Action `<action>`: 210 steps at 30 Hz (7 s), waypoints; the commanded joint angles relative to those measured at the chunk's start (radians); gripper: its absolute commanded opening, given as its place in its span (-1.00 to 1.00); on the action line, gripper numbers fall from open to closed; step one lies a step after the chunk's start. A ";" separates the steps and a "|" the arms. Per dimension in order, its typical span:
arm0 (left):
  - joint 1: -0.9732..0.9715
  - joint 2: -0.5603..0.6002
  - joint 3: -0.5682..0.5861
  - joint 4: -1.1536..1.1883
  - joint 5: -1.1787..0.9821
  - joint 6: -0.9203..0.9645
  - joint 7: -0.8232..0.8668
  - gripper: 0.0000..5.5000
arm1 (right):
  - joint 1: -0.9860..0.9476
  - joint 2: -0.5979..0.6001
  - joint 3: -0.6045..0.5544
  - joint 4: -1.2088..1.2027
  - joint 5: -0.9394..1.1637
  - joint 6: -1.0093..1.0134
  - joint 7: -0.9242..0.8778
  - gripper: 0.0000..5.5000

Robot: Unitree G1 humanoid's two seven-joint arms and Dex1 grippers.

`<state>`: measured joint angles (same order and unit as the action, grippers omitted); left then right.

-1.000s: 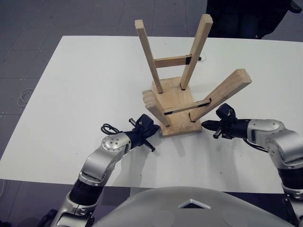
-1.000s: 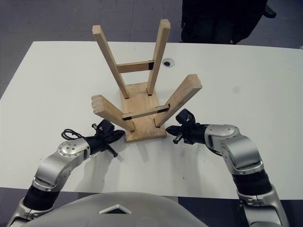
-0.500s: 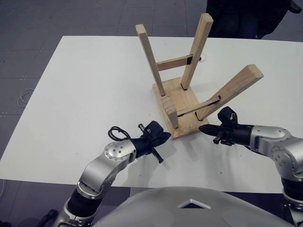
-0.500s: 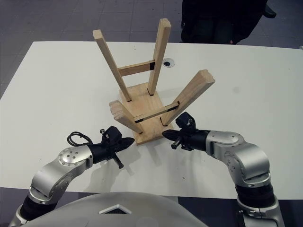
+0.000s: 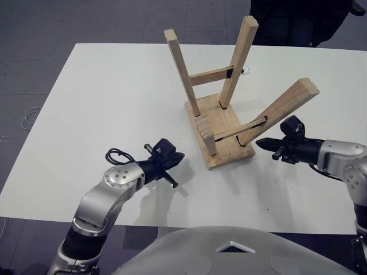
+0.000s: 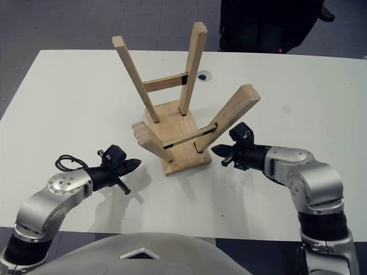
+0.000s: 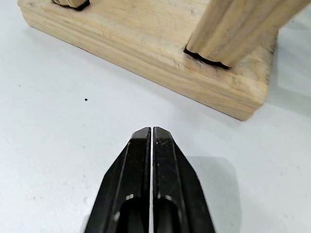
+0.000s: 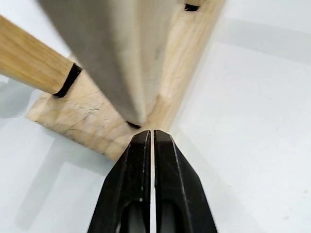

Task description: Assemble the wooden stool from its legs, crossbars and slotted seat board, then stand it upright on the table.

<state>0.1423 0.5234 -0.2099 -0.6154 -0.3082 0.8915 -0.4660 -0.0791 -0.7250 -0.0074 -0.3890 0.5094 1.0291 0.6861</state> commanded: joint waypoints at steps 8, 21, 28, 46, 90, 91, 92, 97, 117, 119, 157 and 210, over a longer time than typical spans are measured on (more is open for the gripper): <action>-0.193 -0.081 -0.102 0.289 0.077 -0.118 -0.015 -0.96 | -0.185 0.107 0.232 0.403 -0.207 -0.292 0.083 -0.95; -0.131 -0.123 -0.142 0.256 0.085 -0.120 -0.017 -0.96 | -0.089 0.087 0.257 0.262 -0.201 -0.251 0.136 -0.95; -0.074 -0.119 -0.149 0.197 0.079 -0.105 -0.012 -0.96 | -0.027 0.072 0.218 0.150 -0.162 -0.177 0.137 -0.95; -0.004 -0.103 -0.156 -0.067 0.037 0.044 0.008 -0.96 | 0.031 0.005 0.114 -0.013 -0.083 -0.041 0.126 -0.95; -0.754 -0.242 0.031 1.515 0.287 -0.990 -0.194 -0.96 | 0.036 -0.196 0.223 -0.018 -0.023 -0.132 0.334 -0.95; -0.761 -0.254 0.027 1.551 0.296 -1.013 -0.195 -0.96 | 0.019 -0.188 0.236 -0.005 -0.029 -0.134 0.335 -0.95; -0.766 -0.261 0.027 1.577 0.304 -1.033 -0.195 -0.96 | 0.006 -0.183 0.245 0.004 -0.033 -0.135 0.338 -0.95; -0.785 -0.271 0.019 1.682 0.348 -1.072 -0.202 -0.96 | 0.000 -0.180 0.261 0.019 -0.045 -0.142 0.342 -0.95; -0.477 -0.181 0.024 1.043 0.246 -0.867 -0.419 -0.96 | -0.315 0.098 0.295 0.551 -0.272 -0.361 0.229 -0.95; -0.428 -0.164 0.030 0.947 0.242 -0.817 -0.404 -0.96 | -0.362 0.144 0.302 0.643 -0.304 -0.408 0.223 -0.95; -0.087 -0.073 0.131 0.336 0.157 -0.483 -0.190 -0.96 | -0.208 0.066 0.155 0.544 -0.329 -0.341 0.280 -0.95; -0.550 0.137 0.260 0.648 -0.419 -0.303 -0.848 -0.06 | -0.445 -0.104 -0.013 0.585 0.134 -0.300 0.838 0.14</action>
<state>-0.3768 0.6714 0.0575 0.0364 -0.7304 0.5823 -1.3090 -0.4953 -0.8333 -0.0276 0.1841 0.6598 0.7441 1.5176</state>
